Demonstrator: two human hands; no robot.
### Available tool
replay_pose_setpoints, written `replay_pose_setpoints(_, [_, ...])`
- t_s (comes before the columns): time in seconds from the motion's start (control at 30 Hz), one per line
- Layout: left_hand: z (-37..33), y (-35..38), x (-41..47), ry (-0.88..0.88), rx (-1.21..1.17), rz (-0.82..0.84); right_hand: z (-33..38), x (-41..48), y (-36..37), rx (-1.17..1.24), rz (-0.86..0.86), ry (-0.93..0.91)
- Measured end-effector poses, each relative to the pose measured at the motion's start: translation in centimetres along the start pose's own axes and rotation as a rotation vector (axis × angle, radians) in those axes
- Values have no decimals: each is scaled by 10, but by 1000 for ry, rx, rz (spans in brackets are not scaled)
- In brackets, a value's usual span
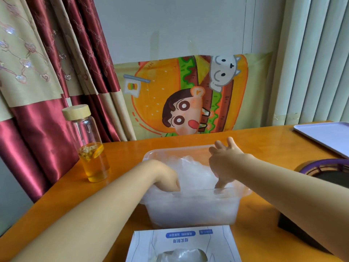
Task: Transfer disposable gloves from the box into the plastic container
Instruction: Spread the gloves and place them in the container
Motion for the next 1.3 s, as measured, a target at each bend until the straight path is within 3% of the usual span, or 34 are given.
replay_pose_setpoints(0.13, [15, -17, -23, 32, -242, -118, -15, -22, -28, 147, -160, 14])
replay_pose_setpoints(0.27, [34, -18, -53, 107, -952, -197, -21, -44, -46, 321, -414, -3])
replay_pose_setpoints(0.37, [47, -6, -69, 83, -1392, -364, -9, -64, -50, 547, -600, -139])
replay_pose_setpoints(0.47, [56, 13, -83, 79, -1757, -485, 22, -90, -46, 752, -506, -317])
replay_pose_setpoints(0.6, [59, 46, -100, 8, -2079, -701, 74, -101, -11, 695, -195, -503])
replay_pose_setpoints(0.67, [54, 64, -109, -66, -2014, -841, 89, -98, 3, 666, -176, -507])
replay_pose_setpoints(0.73, [43, 86, -120, -81, -1729, -894, 96, -97, 8, 672, -222, -489])
replay_pose_setpoints(0.8, [30, 105, -128, 31, -1320, -806, 99, -97, 12, 660, -257, -485])
replay_pose_setpoints(0.9, [14, 126, -127, 138, -741, -519, 107, -96, 18, 560, -279, -514])
replay_pose_setpoints(0.97, [6, 132, -123, 124, -527, -407, 113, -95, 20, 510, -322, -528])
replay_pose_setpoints(1.17, [3, 134, -122, 126, -472, -352, 111, -98, 24, 664, -443, -507])
replay_pose_setpoints(1.3, [3, 133, -121, 128, -450, -345, 102, -104, 15, 828, -541, -400])
Point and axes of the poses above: each hand's wrist, its own x-axis towards the middle knuckle, its own y-axis out of the palm, z = x × y, the point moved 2 cm from there along x, towards the middle knuckle, and after that the axes turned 6 degrees about -z, right-handed, at the moved point
